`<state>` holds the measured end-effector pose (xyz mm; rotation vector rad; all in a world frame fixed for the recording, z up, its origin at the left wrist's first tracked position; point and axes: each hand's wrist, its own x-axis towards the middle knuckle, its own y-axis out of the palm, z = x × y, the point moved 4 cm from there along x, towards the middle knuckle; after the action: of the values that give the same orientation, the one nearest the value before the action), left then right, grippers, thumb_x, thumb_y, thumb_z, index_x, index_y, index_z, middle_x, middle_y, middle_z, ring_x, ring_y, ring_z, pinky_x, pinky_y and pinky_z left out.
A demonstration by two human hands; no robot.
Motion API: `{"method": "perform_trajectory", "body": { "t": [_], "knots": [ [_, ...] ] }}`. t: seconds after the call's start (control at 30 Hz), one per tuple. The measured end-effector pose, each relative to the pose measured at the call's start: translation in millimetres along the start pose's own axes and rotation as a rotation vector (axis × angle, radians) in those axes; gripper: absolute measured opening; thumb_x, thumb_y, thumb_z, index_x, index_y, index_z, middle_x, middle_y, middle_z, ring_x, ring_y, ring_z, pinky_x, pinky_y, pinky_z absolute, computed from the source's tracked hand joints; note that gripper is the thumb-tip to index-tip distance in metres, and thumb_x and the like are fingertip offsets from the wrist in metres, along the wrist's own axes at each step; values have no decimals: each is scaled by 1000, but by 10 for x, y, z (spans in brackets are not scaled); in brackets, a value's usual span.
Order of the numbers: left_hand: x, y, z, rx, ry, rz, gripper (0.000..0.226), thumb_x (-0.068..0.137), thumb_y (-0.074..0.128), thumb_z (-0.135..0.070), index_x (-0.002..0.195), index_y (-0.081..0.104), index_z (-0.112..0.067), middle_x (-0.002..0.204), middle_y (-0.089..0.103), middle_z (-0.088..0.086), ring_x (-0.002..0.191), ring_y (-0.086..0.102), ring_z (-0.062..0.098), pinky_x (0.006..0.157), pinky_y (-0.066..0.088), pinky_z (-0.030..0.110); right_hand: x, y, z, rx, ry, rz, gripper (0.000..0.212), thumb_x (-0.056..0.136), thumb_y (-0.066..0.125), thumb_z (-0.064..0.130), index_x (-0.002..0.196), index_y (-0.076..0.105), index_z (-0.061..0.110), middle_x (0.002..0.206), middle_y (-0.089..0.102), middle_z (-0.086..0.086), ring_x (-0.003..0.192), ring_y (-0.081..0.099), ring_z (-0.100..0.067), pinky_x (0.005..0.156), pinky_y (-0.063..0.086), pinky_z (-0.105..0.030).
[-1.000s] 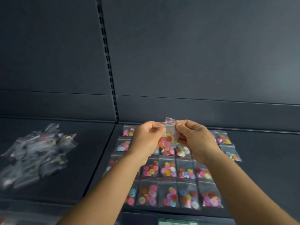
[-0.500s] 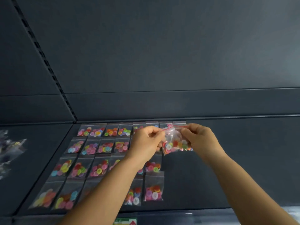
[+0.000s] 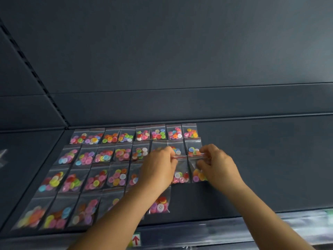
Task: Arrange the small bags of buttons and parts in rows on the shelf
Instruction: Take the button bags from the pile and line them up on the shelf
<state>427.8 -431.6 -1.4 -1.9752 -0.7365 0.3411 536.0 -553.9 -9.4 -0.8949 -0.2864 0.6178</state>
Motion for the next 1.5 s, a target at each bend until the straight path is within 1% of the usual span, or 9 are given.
{"method": "perform_trajectory", "body": {
  "t": [0.1,0.2,0.37,0.57,0.7,0.8,1.0,1.27,1.5],
  "knots": [
    [-71,-23,-34,79,93,-33,37,94,53,-29,131,50,-22,126,52,-5,118,47,13,97,44,26,-74,-32,27,-124,-113,-63,40,89,59,22,128,49,23,122,46,-1,112,47,-22,84,42,-27],
    [-171,4,-109,142,223,32,37,97,48,-29,133,51,-21,130,49,-6,123,39,14,105,33,27,-136,-19,54,-178,-237,-13,37,89,60,25,125,55,27,124,47,3,116,42,-18,82,35,-19],
    [-246,142,-101,195,271,139,34,97,49,-30,126,58,-16,128,53,-5,118,41,16,100,37,29,-194,94,54,-239,-317,88,29,92,51,24,118,61,28,124,52,6,110,44,-17,81,31,-16],
    [-230,171,-94,171,287,144,33,97,49,-30,124,60,-17,128,54,-5,119,42,15,99,38,30,-191,77,62,-232,-323,107,24,92,50,21,110,66,23,118,55,4,108,47,-19,89,40,-24],
    [-227,165,-104,180,284,153,33,96,49,-32,123,60,-16,126,54,-5,117,42,15,97,39,31,-176,84,73,-257,-319,136,21,91,49,22,104,66,20,114,55,2,106,48,-19,88,39,-23],
    [-241,121,-128,179,288,136,34,96,50,-31,125,58,-16,127,54,-4,118,43,15,97,39,28,-171,65,94,-261,-305,137,23,91,51,24,110,64,23,119,54,4,108,45,-17,84,37,-20],
    [-291,-139,-69,204,248,29,44,95,50,-32,138,45,-20,138,48,-4,127,42,14,106,33,28,-157,50,353,-273,-371,113,44,93,54,31,136,47,26,137,46,6,126,40,-15,100,36,-23],
    [-466,-684,583,273,59,-106,54,95,48,-39,144,32,-26,145,40,-9,133,36,12,111,28,28,-187,423,1123,-263,-557,148,59,93,51,38,146,27,26,149,33,7,138,27,-16,113,23,-28],
    [-651,-1301,1434,334,-79,-190,56,96,45,-42,146,28,-25,148,36,-7,136,32,13,111,26,28,-266,1017,2049,-284,-709,189,60,93,51,38,147,26,25,152,30,4,140,24,-19,116,17,-32]
  ]
}}
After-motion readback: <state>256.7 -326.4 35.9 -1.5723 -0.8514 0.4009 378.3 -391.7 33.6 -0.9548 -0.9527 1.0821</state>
